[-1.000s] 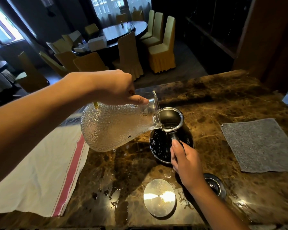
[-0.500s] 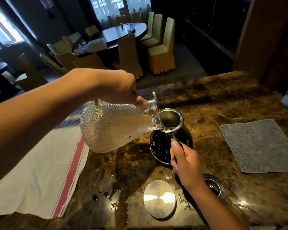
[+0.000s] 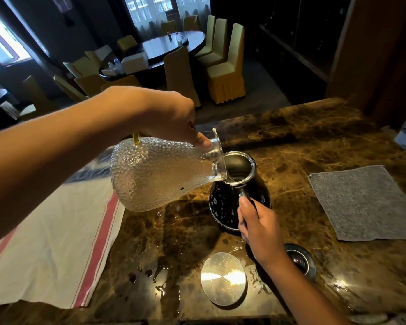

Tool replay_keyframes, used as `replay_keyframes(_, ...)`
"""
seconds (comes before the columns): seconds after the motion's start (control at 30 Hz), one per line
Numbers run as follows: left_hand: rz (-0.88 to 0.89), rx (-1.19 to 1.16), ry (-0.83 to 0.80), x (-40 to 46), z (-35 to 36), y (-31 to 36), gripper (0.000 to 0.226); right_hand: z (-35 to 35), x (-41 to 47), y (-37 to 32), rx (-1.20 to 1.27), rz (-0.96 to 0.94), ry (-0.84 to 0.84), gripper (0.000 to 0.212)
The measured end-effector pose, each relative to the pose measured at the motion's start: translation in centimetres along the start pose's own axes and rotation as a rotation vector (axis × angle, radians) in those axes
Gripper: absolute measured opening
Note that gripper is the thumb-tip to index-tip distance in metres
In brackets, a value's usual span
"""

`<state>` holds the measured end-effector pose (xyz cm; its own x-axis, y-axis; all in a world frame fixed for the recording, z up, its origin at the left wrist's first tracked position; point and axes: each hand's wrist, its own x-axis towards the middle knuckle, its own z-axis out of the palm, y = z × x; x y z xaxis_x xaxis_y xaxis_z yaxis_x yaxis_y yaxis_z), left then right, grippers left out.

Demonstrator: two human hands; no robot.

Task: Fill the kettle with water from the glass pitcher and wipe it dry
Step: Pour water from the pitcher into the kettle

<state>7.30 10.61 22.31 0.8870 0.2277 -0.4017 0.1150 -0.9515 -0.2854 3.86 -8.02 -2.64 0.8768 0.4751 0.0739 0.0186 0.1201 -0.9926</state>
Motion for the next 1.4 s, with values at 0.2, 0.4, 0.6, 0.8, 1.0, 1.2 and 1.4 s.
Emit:
replay_keyframes(0.2, -0.003, 0.032, 0.022, 0.6, -0.3, 0.3, 0.071, 0.0, 0.0, 0.1, -0.011, -0.008, 0.004, 0.059)
replay_keyframes(0.4, -0.014, 0.059, 0.018, 0.8, -0.6, 0.7, 0.067, 0.0, -0.1, 0.0, -0.018, -0.02, 0.007, 0.057)
replay_keyframes(0.6, -0.01, 0.1, 0.033, 0.8, -0.6, 0.7, 0.078, 0.0, 0.0, 0.1, -0.02, -0.02, 0.01, 0.057)
replay_keyframes(0.8, 0.008, 0.17, 0.052, 1.1, -0.9, 1.5, 0.065, 0.0, 0.1, 0.4, -0.016, -0.015, 0.003, 0.058)
replay_keyframes(1.0, 0.01, 0.194, 0.08, 1.4, -0.9, 1.7, 0.076, -0.1, 0.1, 0.6, -0.029, -0.029, 0.011, 0.054)
replay_keyframes(1.2, 0.019, 0.198, 0.113, 1.7, -0.9, 1.9, 0.075, -0.1, 0.1, 0.2, -0.019, -0.022, 0.0, 0.042)
replay_keyframes(1.4, 0.03, 0.164, 0.134, 1.6, -0.3, 1.5, 0.069, -0.1, 0.1, 0.0, -0.007, -0.028, -0.014, 0.039)
